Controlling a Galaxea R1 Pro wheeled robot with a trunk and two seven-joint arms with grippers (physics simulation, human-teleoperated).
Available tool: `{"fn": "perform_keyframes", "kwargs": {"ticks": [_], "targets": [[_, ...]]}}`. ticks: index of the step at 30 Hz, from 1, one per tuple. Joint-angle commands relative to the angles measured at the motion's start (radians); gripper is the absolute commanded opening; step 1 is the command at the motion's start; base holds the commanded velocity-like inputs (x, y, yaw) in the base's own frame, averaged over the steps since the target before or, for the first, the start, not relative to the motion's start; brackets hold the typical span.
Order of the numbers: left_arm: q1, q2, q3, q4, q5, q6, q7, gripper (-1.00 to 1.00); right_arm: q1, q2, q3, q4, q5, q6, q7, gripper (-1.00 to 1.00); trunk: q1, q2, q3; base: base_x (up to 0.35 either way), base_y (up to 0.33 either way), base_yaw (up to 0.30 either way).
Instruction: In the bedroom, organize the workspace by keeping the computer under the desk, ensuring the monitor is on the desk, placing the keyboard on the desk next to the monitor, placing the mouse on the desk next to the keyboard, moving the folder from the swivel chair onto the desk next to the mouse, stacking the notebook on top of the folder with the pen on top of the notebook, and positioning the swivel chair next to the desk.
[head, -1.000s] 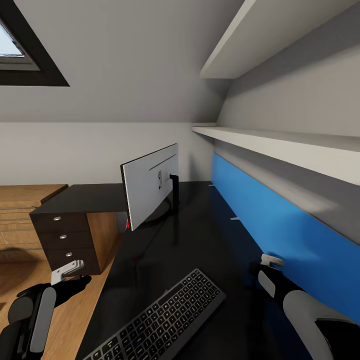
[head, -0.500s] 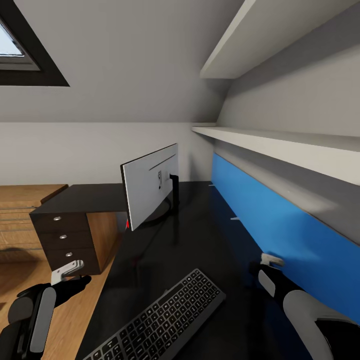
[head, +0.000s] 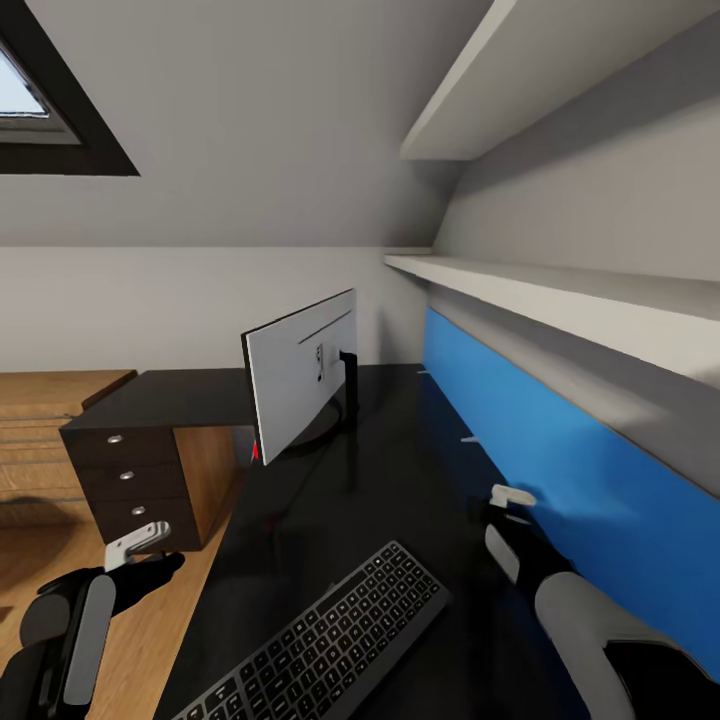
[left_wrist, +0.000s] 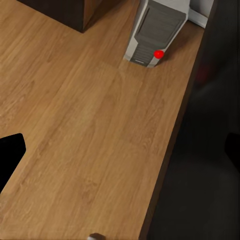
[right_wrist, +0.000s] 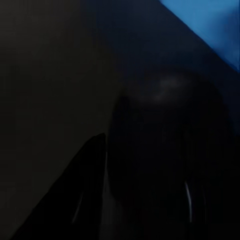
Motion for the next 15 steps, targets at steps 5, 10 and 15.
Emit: {"fn": "perform_keyframes", "kwargs": {"ticks": [5,10,15], "targets": [[-0.001,-0.002,-0.008,0.002,0.010,0.004,0.008,1.00,0.018,0.039,-0.002,-0.065,0.024,0.005,-0.055,-1.00,0.000,0.000,-0.001,0.000,0.000,0.000],[-0.001,-0.001,-0.032,0.008,0.010,0.004,0.009,1.00,0.055,0.076,-0.002,-0.138,0.029,0.007,-0.085,-1.00,0.000,0.000,-0.001,0.000,0.000,0.000],[-0.002,0.000,-0.053,0.020,0.009,-0.036,0.007,1.00,0.139,0.110,0.011,-0.276,0.037,0.014,-0.095,-1.00,0.000,0.000,-0.001,0.000,0.000,0.000]]}}
